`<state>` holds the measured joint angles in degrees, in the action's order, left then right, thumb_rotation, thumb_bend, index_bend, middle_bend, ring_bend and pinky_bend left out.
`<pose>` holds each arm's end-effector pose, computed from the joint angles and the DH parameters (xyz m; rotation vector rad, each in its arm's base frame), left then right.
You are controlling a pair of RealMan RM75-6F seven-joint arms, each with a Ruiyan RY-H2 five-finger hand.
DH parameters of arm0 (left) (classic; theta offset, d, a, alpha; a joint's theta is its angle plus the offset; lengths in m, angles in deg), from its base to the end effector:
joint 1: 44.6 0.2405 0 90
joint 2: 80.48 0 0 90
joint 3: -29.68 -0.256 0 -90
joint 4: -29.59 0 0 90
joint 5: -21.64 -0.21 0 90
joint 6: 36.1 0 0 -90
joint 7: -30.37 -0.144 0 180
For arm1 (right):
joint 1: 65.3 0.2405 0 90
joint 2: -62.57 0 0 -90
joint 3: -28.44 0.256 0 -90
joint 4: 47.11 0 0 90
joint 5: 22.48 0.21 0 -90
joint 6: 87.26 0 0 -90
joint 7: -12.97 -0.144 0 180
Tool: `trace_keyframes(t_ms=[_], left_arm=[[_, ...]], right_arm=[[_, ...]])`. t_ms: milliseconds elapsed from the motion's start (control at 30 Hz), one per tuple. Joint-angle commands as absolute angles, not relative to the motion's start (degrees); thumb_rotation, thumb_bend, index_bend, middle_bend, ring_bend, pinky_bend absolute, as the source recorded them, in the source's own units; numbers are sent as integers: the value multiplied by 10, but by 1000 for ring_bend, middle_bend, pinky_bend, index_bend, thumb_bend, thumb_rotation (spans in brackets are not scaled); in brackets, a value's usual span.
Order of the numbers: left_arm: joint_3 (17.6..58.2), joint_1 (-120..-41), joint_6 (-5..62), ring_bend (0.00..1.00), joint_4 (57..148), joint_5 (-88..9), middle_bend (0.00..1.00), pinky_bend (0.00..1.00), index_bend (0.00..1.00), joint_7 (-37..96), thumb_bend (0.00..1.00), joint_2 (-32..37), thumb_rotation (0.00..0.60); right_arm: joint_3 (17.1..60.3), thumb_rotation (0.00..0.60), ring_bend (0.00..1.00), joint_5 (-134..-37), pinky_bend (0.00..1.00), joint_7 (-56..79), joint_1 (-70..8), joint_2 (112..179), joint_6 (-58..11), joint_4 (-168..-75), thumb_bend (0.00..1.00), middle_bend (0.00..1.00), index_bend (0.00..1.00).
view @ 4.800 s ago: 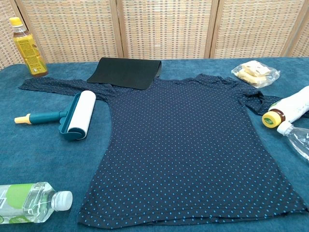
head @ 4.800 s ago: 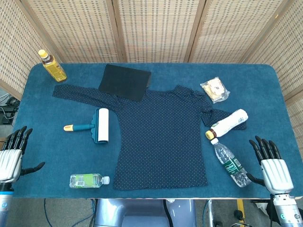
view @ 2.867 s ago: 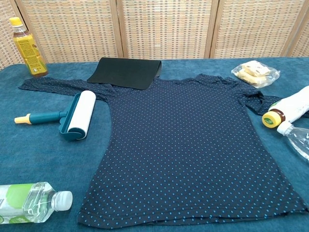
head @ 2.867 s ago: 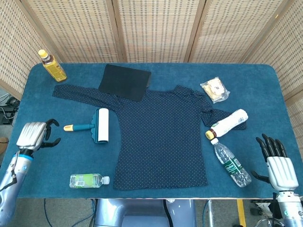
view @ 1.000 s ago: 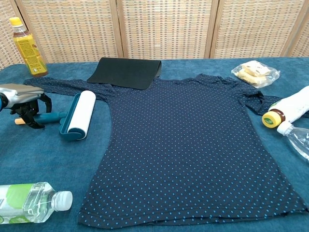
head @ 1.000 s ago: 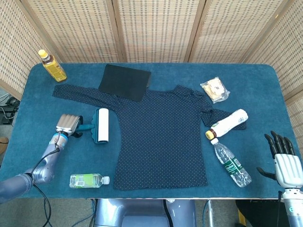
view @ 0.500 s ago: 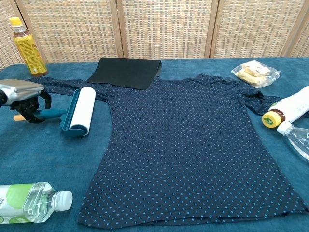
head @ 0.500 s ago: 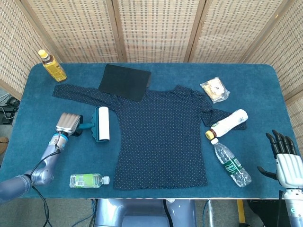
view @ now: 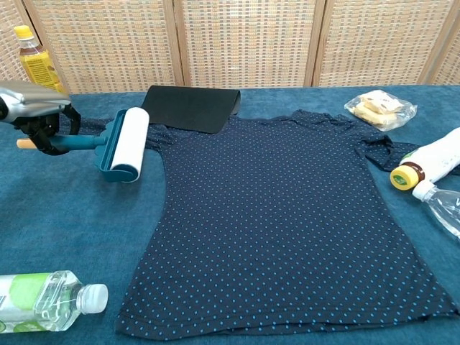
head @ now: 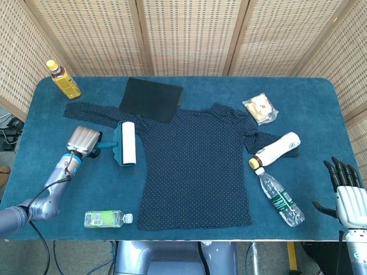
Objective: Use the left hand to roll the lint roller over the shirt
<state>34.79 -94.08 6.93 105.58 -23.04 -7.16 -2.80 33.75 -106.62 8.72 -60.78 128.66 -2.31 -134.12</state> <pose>-0.2211 0.4043 0.0507 -1.8632 -0.7140 -0.3562 -0.3282 -0.1890 0.1652 1.3145 -0.9011 0.9287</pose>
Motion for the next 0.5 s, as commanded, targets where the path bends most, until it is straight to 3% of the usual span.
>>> trace_keyframes(t_ms=[33,500], left_arm=[[342,-982,54,676,1095,-182,835,695,887,-121,760,-54,600],[319,-1080,49,676,1114,-86,835,694,886,-201,752,-28,600]], right_arm=[[338,600,0,-1063,0,83,-608,1286,-25,-1339,86,0,0],[341,600,0,-1043,0,65,-604,1289,-48,-1322,86,0,0]])
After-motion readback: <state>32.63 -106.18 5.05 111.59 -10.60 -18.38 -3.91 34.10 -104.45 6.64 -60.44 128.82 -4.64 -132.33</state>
